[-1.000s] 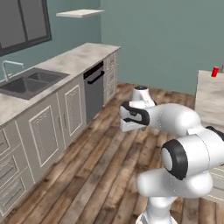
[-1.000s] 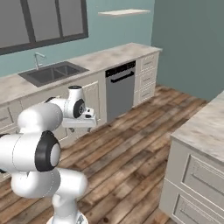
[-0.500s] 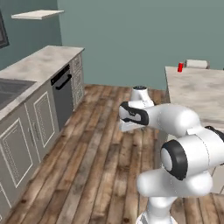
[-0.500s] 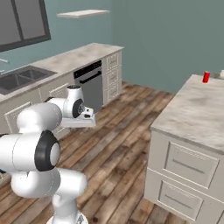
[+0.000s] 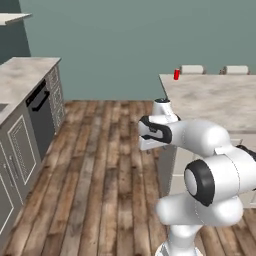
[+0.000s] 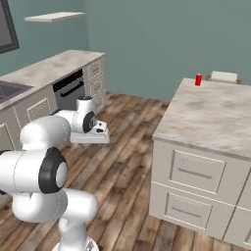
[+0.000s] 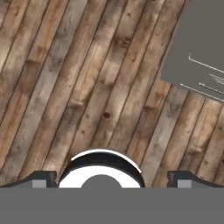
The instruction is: Four empty soda cans are scattered around the kitchen. Gather all the cans and cluster them next to the stove for recycling.
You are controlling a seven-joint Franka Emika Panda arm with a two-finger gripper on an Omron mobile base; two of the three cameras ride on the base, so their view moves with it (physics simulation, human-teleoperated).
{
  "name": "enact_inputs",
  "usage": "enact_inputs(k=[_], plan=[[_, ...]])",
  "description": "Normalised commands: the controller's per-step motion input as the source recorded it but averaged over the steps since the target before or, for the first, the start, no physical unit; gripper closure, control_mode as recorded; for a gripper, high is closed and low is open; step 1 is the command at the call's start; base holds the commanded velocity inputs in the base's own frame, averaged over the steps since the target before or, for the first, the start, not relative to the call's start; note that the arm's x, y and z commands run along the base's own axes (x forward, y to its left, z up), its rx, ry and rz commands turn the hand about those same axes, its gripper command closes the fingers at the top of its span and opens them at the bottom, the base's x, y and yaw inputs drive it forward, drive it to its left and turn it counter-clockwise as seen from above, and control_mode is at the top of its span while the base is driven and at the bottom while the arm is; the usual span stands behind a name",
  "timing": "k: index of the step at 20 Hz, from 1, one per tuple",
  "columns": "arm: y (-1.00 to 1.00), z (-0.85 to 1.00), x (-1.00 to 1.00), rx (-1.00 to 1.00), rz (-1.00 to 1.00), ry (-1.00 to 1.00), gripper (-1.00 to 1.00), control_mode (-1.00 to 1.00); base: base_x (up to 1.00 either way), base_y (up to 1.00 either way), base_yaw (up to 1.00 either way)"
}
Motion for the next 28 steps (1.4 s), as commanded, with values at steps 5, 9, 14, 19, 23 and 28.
enact_inputs(k=[5, 9, 14, 19, 23, 28], plan=[[0.0, 0.0, 0.0, 0.0, 0.0, 0.0, -1.0, 1.0, 0.32, 0.57, -0.26], [0.0, 0.0, 0.0, 0.0, 0.0, 0.0, -1.0, 1.0, 0.4, 0.61, -0.22], [0.0, 0.0, 0.0, 0.0, 0.0, 0.0, -1.0, 1.0, 0.69, 0.53, -0.21], [0.0, 0.0, 0.0, 0.0, 0.0, 0.0, -1.0, 1.0, 0.7, 0.51, -0.22], [0.0, 0.0, 0.0, 0.0, 0.0, 0.0, -1.0, 1.0, 0.68, 0.53, -0.21], [0.0, 0.0, 0.0, 0.0, 0.0, 0.0, -1.0, 1.0, 0.71, 0.52, -0.21]])
